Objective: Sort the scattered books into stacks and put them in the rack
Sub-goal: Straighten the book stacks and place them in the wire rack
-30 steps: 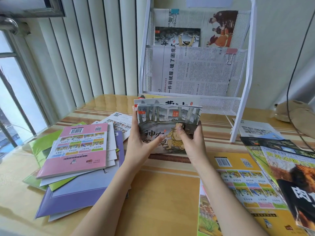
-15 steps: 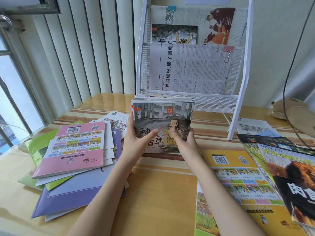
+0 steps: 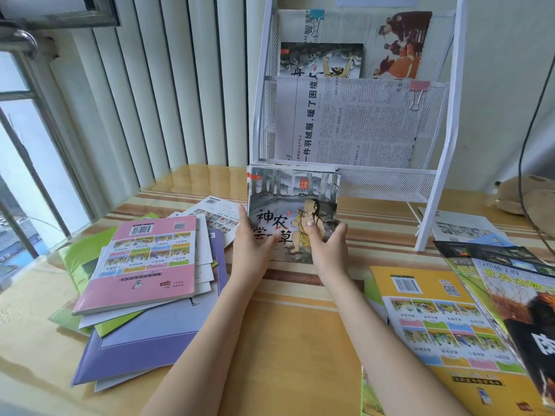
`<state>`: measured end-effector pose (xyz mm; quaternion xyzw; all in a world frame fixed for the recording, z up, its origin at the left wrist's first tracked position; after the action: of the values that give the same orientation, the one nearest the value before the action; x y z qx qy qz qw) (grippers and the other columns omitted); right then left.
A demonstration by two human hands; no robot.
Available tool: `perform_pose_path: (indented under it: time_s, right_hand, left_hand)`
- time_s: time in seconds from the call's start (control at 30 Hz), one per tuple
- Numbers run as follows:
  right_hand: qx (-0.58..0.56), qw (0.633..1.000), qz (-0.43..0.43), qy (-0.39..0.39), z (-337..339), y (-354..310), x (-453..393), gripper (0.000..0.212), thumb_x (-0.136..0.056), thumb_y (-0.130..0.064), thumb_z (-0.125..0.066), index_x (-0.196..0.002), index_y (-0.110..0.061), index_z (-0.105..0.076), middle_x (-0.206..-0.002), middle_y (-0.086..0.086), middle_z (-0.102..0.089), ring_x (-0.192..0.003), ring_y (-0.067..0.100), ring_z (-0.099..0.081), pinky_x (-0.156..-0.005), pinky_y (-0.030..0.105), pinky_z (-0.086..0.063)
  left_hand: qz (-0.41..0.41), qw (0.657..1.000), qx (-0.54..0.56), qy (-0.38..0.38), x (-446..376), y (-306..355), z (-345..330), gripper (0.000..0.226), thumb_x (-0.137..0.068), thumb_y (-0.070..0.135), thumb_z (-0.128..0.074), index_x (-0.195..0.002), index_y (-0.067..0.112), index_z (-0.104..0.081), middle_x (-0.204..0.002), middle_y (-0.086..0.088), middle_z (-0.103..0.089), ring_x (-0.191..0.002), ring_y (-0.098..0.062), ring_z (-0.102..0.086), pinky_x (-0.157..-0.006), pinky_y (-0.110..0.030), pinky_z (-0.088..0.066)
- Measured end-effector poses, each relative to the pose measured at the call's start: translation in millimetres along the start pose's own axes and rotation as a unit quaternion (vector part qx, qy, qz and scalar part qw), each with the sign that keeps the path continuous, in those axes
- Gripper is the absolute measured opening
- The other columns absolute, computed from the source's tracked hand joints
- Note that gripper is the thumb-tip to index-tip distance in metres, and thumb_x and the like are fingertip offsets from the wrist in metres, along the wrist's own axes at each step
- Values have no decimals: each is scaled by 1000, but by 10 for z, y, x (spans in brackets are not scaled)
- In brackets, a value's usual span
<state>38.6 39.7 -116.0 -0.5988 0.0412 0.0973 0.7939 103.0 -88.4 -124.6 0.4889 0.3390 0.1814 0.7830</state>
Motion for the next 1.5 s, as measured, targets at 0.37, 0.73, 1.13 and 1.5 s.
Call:
perform_pose_path:
  time_s: [0.37,0.73,1.13,1.5]
  right_hand:
    - [144,948,224,176,-83,1,114,49,-83,-30,-48,-125,-5,-48,-120,17,-53,-113,33,-45,-97,42,-37]
    - [172,860,438,197,-95,-167,322,35,-77,-4,-50,-109,-16,-51,-113,11,-57,-107,27,-49,-93,42,-38]
    - [-66,946,-94,-303,-923,-705,1022,29,-87,-8,-47,-114,-16,-40,-112,3,-51,-95,13,-53,-82,31,-50]
    - [-179,901,-247,-309,-1112,-796,847,40,-63,-12,-53,-102,-9,-54,-90,11,-49,-67,18,-46,-43,21,-38]
  left_hand:
    - [-47,989,-128,61,164,140,69,82,-89,17,-57,-152,11,-5,-149,-16,-28,-138,-31,-26,-113,-41,-26]
    - [172,854,-489,-39,353,2,1063,75,-82,69,-41,-142,26,-30,-157,-16,-14,-142,-47,0,-106,-71,-2]
    - [124,857,-490,-104,709,-23,1425,100,-60,84,-8,-149,39,-13,-161,-4,-3,-146,-35,4,-114,-56,3]
    - [59,981,-184,-3,635,129,1687,35,-102,29,-34,-134,23,-45,-124,-8,-58,-115,-25,-52,-94,-38,-39]
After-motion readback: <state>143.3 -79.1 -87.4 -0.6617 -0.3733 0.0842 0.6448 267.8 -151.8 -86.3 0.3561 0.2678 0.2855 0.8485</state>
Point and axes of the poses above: each hand's wrist, its own x-axis away from the middle knuckle, its own z-axis out of the back of the hand, y = z × x, the point moved 1 cm from there along -x, towards the middle knuckle
